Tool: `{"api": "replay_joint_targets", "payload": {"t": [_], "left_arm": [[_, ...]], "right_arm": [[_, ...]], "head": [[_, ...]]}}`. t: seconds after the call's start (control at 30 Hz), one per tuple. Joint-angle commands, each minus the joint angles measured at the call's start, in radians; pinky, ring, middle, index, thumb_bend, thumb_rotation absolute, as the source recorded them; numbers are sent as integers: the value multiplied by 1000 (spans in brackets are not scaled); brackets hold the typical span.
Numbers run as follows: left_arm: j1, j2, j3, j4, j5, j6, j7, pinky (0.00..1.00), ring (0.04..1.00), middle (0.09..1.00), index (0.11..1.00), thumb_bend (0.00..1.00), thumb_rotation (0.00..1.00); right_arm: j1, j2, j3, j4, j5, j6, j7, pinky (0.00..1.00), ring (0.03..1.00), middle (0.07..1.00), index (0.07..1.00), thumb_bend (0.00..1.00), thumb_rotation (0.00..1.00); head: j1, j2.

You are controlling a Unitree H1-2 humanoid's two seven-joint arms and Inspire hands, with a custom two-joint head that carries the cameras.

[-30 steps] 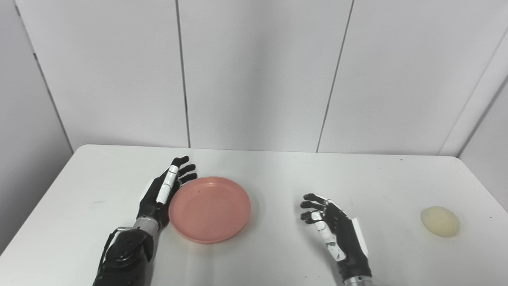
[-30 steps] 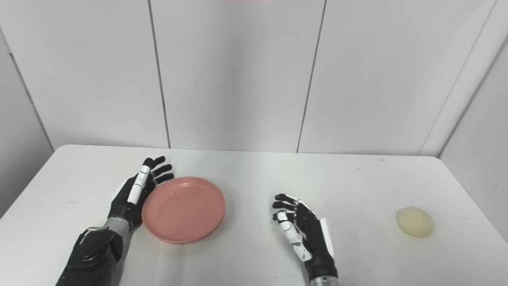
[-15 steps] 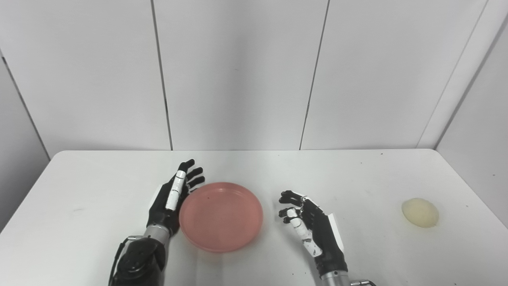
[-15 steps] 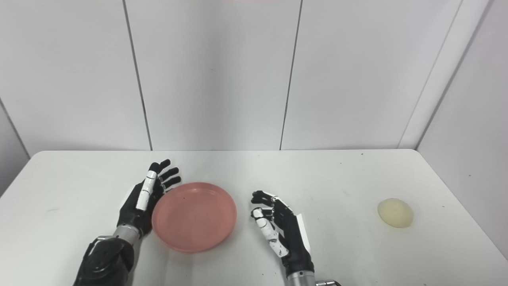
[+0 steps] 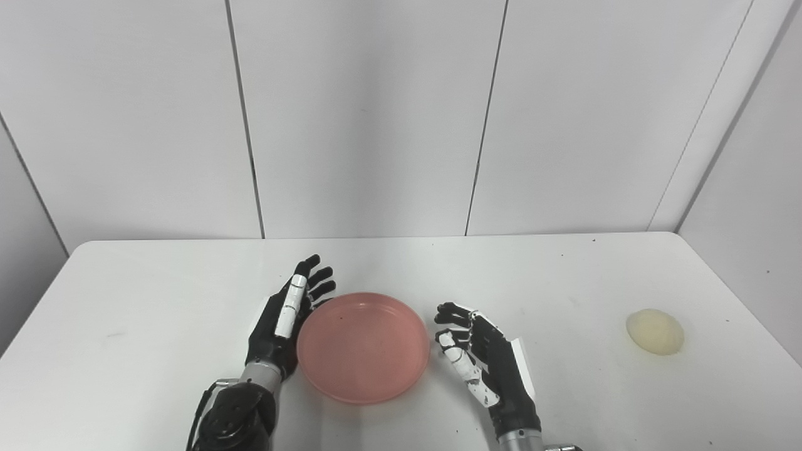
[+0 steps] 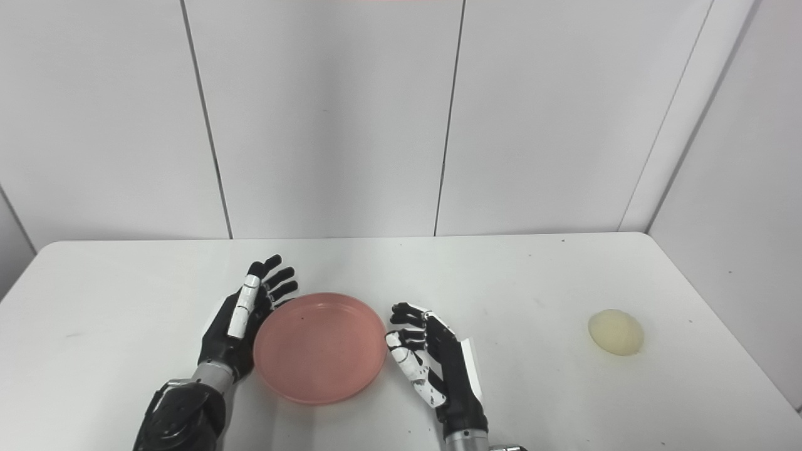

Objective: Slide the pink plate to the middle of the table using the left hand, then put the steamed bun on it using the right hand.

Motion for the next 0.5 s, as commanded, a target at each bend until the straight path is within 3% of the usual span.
{"api": "replay_joint_targets", "payload": {"t": [0.0, 0.1, 0.23, 0.47], "left_arm": [[15, -12, -7, -15, -6, 28, -6, 783, 853, 868, 893, 708, 874], [25, -7, -2, -37, -14, 37, -15, 778, 850, 869, 894, 688, 871], [33, 1, -2, -53, -11, 38, -21, 775, 853, 869, 897, 687, 875], [34, 6, -1, -63, -13, 49, -25, 763, 852, 865, 899, 687, 875]], "right_arm": [[35, 2, 5, 7, -33, -6, -32, 544, 624, 731, 711, 447, 711], [37, -9, 5, 0, -73, -37, -62, 566, 671, 789, 734, 498, 728], [24, -35, -14, -15, -135, -71, -132, 593, 685, 784, 748, 571, 747], [-45, -108, -107, -112, -175, -6, -171, 643, 721, 789, 786, 659, 793]], "head": [[1, 3], [5, 5], [3, 6], [-12, -1]]}}
